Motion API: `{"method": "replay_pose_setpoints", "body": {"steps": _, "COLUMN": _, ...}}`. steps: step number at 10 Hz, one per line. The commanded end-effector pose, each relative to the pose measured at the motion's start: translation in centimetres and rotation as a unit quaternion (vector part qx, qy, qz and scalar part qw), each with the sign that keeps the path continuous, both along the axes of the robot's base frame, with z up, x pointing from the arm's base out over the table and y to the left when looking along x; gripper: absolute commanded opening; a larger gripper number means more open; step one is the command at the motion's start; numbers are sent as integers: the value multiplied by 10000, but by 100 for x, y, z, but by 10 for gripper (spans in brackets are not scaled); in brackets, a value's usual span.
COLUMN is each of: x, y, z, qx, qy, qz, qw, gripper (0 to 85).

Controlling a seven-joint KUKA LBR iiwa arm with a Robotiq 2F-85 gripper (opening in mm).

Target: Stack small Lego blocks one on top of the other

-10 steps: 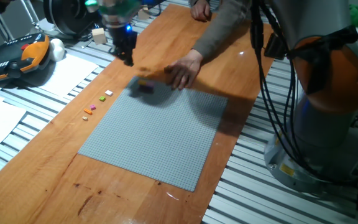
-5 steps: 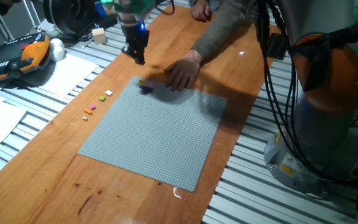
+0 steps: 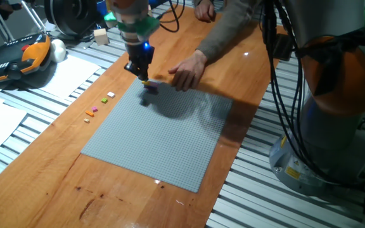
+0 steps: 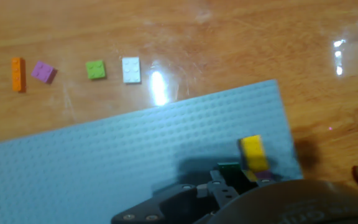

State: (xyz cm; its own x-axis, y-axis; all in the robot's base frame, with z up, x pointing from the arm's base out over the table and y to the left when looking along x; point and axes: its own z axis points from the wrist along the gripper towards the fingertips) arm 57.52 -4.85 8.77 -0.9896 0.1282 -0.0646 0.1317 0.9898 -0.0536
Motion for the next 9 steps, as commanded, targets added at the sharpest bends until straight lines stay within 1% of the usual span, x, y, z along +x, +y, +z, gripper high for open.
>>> {"method": "replay_pose_setpoints", "body": {"steps": 1, "x": -9, "y": 2, "z": 0, "qx": -6, "qy": 23, "qz": 18, "qw": 10000, "gripper": 0}}
{"method": "replay_pose_setpoints", "body": {"steps": 3, "x": 29, "y": -72, "z": 49, "qx": -20, "qy": 139, "qz": 149, "qw": 9998, "gripper": 0}}
{"method": "replay_pose_setpoints", "body": {"steps": 4, "x": 54, "y": -94, "z": 64, "qx": 25, "qy": 172, "qz": 194, "qw": 9997, "gripper": 0}}
{"method": "replay_pose_setpoints", "body": {"steps": 6, "x": 54, "y": -94, "z": 64, "qx": -23, "qy": 182, "qz": 223, "qw": 9996, "gripper": 0}}
{"method": "replay_pose_setpoints", "body": {"steps": 7, "x": 54, "y": -94, "z": 64, "qx": -68, "qy": 222, "qz": 227, "qw": 9995, "gripper": 0}}
{"method": "replay_pose_setpoints", "body": {"steps": 8, "x": 54, "y": -94, "z": 64, "qx": -44, "qy": 299, "qz": 238, "qw": 9993, "gripper": 0}}
{"method": "replay_pose_setpoints", "body": {"steps": 9, "x": 54, "y": -94, "z": 64, "qx": -20, "qy": 321, "qz": 238, "qw": 9992, "gripper": 0}}
